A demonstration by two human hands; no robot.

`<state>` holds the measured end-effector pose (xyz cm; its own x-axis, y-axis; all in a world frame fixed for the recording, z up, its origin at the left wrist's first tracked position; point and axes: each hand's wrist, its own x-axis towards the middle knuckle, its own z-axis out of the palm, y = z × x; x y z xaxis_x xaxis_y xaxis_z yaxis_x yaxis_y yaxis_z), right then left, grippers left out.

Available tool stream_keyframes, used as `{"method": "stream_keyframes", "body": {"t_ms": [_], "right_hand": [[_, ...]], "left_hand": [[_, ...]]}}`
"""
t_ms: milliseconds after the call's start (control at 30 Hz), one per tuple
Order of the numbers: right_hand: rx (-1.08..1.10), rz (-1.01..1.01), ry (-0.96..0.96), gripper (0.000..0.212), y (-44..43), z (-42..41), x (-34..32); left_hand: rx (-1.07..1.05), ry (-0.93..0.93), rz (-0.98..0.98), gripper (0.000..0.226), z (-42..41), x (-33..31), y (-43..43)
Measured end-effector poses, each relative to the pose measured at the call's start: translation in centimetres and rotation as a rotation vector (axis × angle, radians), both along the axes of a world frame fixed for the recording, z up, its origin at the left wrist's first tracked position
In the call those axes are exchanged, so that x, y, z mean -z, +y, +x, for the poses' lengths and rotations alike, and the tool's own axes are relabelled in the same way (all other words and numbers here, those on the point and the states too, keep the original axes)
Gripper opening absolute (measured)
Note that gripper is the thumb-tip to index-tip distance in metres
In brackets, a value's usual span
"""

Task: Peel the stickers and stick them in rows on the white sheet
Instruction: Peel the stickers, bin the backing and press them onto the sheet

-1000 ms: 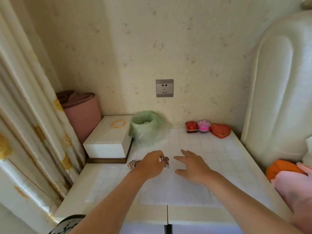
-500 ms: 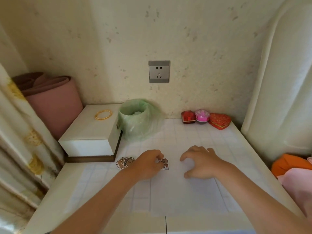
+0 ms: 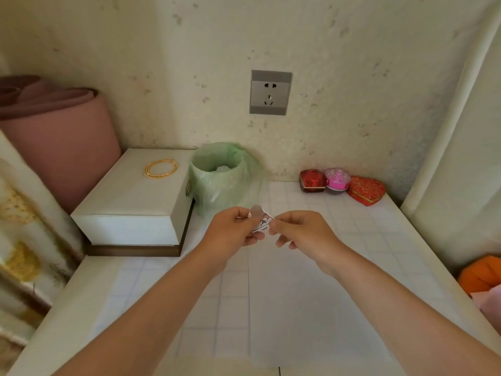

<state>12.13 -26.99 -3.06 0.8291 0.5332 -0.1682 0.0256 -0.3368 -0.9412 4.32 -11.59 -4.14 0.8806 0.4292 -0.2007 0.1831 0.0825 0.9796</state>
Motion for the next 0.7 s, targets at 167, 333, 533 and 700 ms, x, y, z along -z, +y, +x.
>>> {"method": "stream_keyframes", "body": {"t_ms": [167,333,533,700], "right_hand": [[0.072,0.027,-0.014,0.008,0.8,0.0,-0.3],[0.101,0.007,-0.153,0.005,2.0,-0.4,-0.3],[0.030,0.095,0.061,0.015,2.2,-0.9,-0.7],[-0.065,0.148,0.277,0.019,1.5,-0.2,-0.3]], "left_hand": [[0.013,0.031,0.065,0.012,-0.1,-0.3,-0.5],[-0.020,0.033,0.180,0.008,-0.3,-0.5,-0.1],[-0.042,0.035,0.237,0.011,-0.8,-0.6,0.9],[0.004,0.028,0.205,0.008,-1.0,-1.0,1.2]]}}
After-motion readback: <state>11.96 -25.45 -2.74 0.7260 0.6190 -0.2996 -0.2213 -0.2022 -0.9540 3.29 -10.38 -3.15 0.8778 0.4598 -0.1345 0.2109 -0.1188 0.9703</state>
